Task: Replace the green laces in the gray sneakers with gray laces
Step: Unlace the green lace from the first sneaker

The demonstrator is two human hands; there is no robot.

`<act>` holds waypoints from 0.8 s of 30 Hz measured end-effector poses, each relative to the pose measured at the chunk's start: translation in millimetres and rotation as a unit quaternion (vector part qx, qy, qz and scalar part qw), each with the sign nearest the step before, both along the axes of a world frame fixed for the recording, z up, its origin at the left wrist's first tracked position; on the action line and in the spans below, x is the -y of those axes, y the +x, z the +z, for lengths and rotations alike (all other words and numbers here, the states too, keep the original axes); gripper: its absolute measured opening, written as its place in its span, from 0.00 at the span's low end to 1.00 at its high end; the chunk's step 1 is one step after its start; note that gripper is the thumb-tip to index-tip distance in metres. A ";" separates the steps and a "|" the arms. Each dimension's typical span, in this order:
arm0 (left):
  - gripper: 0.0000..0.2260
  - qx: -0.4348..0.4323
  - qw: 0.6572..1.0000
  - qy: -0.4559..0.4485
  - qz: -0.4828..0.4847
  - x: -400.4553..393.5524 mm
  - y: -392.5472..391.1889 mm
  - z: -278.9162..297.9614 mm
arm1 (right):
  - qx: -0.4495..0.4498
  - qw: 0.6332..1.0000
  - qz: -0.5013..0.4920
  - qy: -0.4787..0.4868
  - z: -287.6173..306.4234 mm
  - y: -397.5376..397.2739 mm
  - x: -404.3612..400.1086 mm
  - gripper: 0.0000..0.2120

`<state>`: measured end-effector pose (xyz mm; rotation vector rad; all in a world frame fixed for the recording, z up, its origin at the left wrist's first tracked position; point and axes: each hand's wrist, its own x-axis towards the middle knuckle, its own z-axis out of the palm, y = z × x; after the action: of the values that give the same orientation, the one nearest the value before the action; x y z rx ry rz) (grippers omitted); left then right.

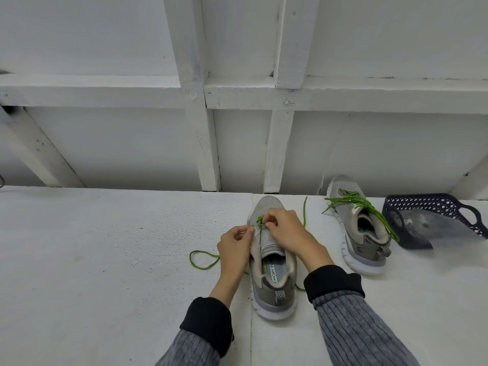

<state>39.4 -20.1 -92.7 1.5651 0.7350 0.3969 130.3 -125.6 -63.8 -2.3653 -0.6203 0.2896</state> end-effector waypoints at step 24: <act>0.03 0.025 0.999 0.017 0.011 2.5 2.4 -10.1 | 0.069 0.993 -0.035 0.093 14.2 -11.3 4.3 0.10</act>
<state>41.8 -22.5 -102.8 1.5751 0.7104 0.4647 119.0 -129.9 -49.6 -2.2334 -0.5987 0.0352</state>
